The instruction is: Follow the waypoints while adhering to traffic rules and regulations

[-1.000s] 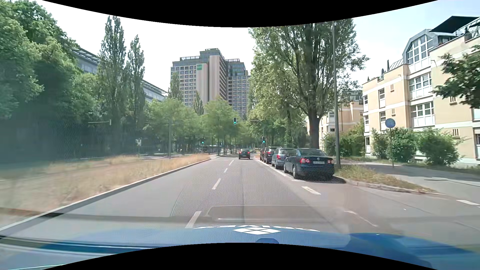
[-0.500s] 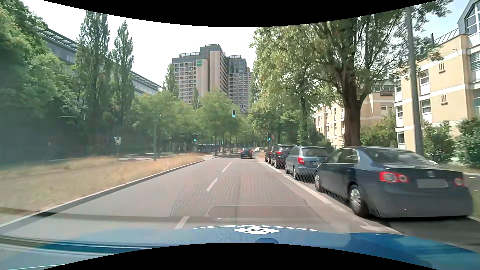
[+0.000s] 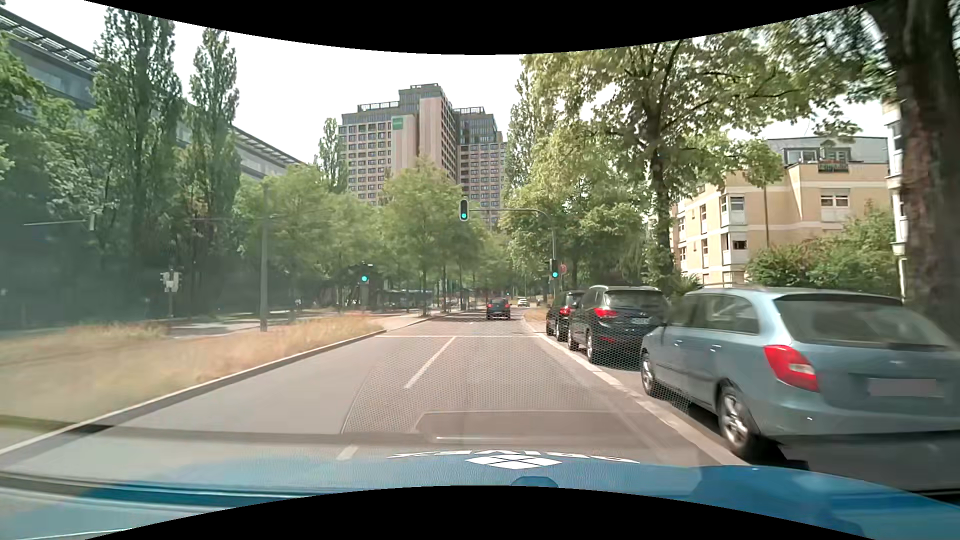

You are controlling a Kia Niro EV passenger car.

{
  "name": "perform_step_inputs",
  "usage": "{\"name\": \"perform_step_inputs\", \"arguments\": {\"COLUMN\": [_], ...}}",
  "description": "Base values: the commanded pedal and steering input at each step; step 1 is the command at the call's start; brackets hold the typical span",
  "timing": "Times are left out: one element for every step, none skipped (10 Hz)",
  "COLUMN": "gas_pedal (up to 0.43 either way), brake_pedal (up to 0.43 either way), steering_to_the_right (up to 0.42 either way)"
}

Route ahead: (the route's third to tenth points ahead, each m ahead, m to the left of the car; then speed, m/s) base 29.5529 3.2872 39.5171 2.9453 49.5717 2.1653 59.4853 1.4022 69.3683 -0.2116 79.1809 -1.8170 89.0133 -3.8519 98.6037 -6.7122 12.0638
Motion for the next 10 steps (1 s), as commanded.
{"name": "perform_step_inputs", "arguments": {"gas_pedal": [0.138,0.138,0.138,0.138,0.138,0.138,0.138,0.138,0.138,0.138], "brake_pedal": [0.0,0.0,0.0,0.0,0.0,0.0,0.0,0.0,0.0,0.0], "steering_to_the_right": [-0.006,-0.006,-0.006,-0.006,-0.006,-0.005,-0.004,-0.003,-0.002,-0.002]}}
